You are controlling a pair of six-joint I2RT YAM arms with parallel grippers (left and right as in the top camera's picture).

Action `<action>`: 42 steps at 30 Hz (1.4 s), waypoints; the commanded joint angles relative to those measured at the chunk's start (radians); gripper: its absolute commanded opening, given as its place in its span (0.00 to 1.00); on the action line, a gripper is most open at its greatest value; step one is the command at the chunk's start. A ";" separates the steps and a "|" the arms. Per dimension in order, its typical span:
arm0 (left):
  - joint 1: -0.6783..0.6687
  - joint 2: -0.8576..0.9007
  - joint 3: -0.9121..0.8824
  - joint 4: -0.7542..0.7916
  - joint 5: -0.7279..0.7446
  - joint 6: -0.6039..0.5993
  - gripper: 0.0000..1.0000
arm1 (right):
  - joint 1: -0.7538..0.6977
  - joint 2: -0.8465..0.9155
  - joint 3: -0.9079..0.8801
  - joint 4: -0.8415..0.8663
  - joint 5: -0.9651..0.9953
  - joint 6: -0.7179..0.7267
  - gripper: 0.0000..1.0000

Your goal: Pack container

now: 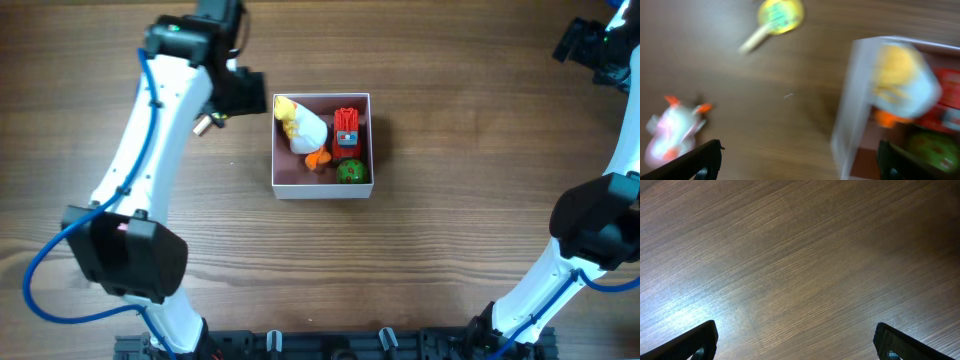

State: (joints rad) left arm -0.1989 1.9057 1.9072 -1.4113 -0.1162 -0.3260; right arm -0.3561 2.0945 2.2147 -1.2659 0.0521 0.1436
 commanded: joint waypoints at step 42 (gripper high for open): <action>0.309 -0.387 -0.380 -0.212 -0.102 -0.285 1.00 | 0.005 0.003 0.002 0.002 -0.008 -0.010 1.00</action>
State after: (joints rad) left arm 0.1059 1.5238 1.6115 -1.6634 -0.1982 -0.5827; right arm -0.3561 2.0945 2.2147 -1.2659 0.0517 0.1436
